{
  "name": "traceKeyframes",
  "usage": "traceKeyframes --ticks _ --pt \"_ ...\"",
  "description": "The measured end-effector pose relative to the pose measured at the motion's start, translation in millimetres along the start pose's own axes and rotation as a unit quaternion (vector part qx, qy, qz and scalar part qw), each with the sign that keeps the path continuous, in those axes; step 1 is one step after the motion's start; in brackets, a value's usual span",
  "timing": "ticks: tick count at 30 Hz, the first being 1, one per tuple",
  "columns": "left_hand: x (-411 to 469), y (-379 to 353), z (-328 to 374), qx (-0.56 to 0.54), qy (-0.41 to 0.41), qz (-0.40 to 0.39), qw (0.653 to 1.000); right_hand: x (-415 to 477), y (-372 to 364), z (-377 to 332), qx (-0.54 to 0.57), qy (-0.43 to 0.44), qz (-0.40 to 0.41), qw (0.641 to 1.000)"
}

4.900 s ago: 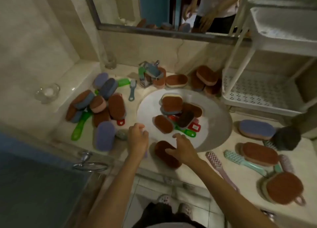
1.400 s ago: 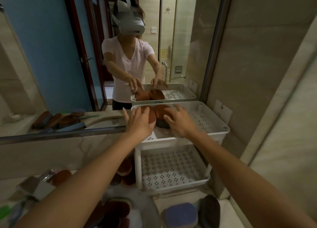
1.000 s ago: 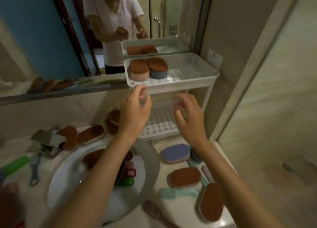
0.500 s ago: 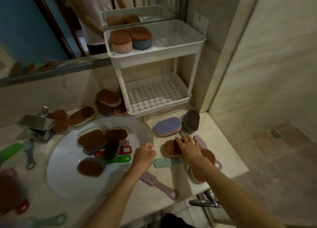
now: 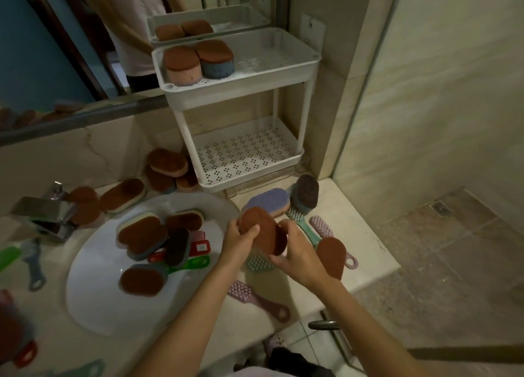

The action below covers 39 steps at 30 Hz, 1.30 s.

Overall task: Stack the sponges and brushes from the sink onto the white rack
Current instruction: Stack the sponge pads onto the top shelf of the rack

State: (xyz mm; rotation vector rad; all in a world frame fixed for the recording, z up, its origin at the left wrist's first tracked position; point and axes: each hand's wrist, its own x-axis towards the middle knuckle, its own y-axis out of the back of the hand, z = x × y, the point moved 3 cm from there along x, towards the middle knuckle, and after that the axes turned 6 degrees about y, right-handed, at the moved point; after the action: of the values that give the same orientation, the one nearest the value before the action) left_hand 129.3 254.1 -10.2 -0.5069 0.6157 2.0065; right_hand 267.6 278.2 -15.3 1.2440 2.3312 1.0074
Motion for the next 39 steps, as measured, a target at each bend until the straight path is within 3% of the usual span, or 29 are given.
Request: traceKeyframes --ticks 2,5,8,14,17,21,26,33,39 --pt "2 -4 3 -0.005 -0.005 0.017 1.0 -11 9 11 -0.013 -0.051 0.033 0.998" --pt "3 -13 6 0.015 -0.02 0.024 0.999 -30 22 35 -0.106 -0.197 0.108 0.969" --pt "0 -25 7 0.035 -0.03 0.012 0.999 -45 22 50 -0.156 -0.328 0.069 0.929" --pt "-4 -37 9 0.054 -0.046 -0.007 0.997 -45 14 58 -0.119 -0.385 0.066 0.913" --pt "-2 -32 11 0.048 -0.053 -0.008 0.997 -40 20 46 -0.137 -0.353 0.082 0.922" --pt "-2 -16 23 0.026 -0.075 0.003 0.997 -20 40 18 -0.136 -0.248 0.117 0.952" --pt "-15 6 72 0.008 -0.159 0.034 0.987 22 76 -31 -0.09 -0.122 0.188 0.97" --pt "-46 36 181 -0.028 -0.32 0.085 0.943 79 144 -94 -0.081 0.022 0.257 0.963" --pt "-48 44 273 0.001 -0.39 0.111 0.914 137 201 -133 -0.052 0.085 0.304 0.948"
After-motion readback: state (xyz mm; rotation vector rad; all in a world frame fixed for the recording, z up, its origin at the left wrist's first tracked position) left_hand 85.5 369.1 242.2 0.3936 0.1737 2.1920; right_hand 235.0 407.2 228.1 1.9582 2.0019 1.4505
